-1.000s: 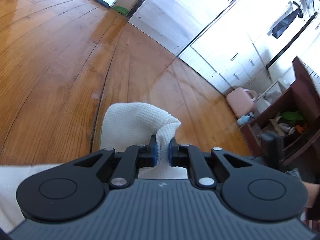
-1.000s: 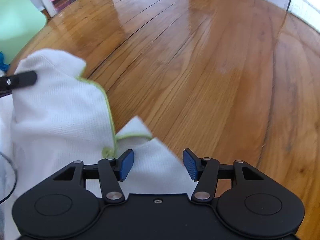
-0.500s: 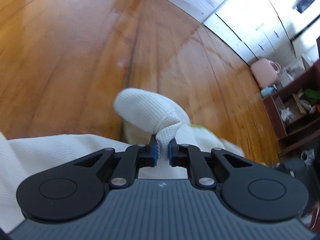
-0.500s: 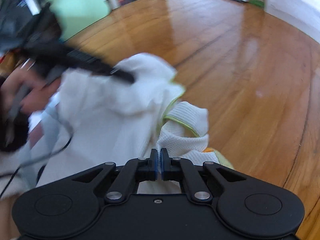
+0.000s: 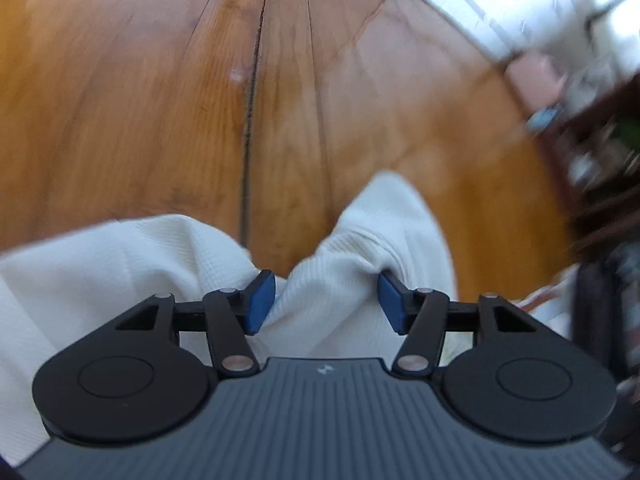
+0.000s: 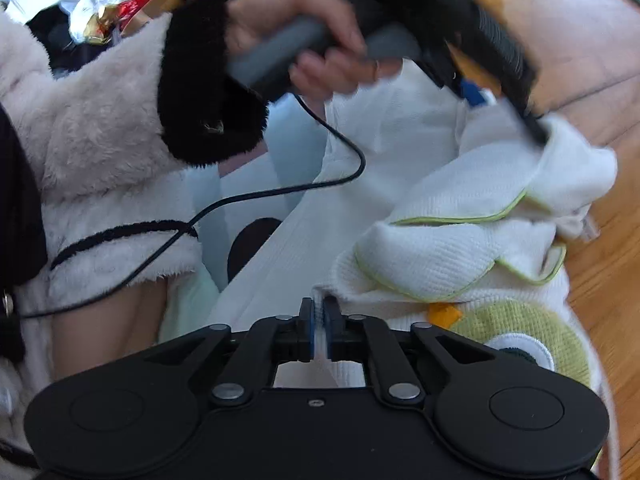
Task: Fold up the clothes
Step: 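Grasp the garment edge with the left gripper while the right gripper grasps the buttoned front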
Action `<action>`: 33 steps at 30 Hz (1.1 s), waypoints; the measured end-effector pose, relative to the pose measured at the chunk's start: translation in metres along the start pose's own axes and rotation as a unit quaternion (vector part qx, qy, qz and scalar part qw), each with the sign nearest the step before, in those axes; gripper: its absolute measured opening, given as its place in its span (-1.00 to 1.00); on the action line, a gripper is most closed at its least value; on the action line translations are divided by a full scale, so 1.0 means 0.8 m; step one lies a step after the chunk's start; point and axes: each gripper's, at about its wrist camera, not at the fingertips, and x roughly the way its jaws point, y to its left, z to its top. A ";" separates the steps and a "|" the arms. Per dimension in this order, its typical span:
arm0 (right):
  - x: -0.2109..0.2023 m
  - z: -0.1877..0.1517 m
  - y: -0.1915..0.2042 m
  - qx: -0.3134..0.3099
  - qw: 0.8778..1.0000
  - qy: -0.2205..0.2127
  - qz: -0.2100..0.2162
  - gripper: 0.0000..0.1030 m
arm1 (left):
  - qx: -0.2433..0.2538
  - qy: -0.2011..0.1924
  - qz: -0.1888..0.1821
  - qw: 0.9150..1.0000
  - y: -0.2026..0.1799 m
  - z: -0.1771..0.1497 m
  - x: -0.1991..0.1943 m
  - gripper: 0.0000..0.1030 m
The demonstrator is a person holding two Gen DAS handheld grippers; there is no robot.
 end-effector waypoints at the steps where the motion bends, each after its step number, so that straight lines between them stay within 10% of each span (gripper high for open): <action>1: -0.014 0.003 -0.010 0.019 1.000 -0.010 0.003 -0.77 | -0.002 0.003 0.003 1.000 0.001 0.000 0.003 0.09; 5: -0.086 0.006 -0.053 0.122 0.987 -0.105 -0.016 0.26 | -0.016 0.001 -0.002 1.000 0.004 0.005 0.003 0.09; 10: -0.120 -0.013 -0.124 0.244 0.957 -0.150 -0.050 0.26 | -0.013 -0.009 0.001 1.000 0.002 0.005 0.003 0.05; 16: -0.034 -0.022 -0.176 0.393 0.912 -0.107 -0.037 0.25 | 0.039 -0.032 -0.013 0.999 -0.024 -0.004 -0.004 -0.01; 19: -0.012 -0.008 -0.163 0.356 0.928 -0.079 -0.078 -0.57 | 0.049 -0.028 0.016 0.998 -0.029 -0.007 0.003 0.07; 24: -0.056 0.015 -0.114 0.218 0.948 -0.119 -0.200 -0.64 | 0.002 -0.053 0.029 0.998 -0.013 -0.006 0.006 0.17; 30: -0.136 0.027 -0.088 0.154 0.905 -0.161 -0.361 -0.69 | -0.028 -0.117 0.037 0.992 -0.009 -0.005 0.005 0.12; 33: -0.161 0.034 -0.092 0.097 0.854 -0.146 -0.490 -0.73 | -0.013 -0.142 0.023 0.989 -0.021 -0.002 -0.012 0.12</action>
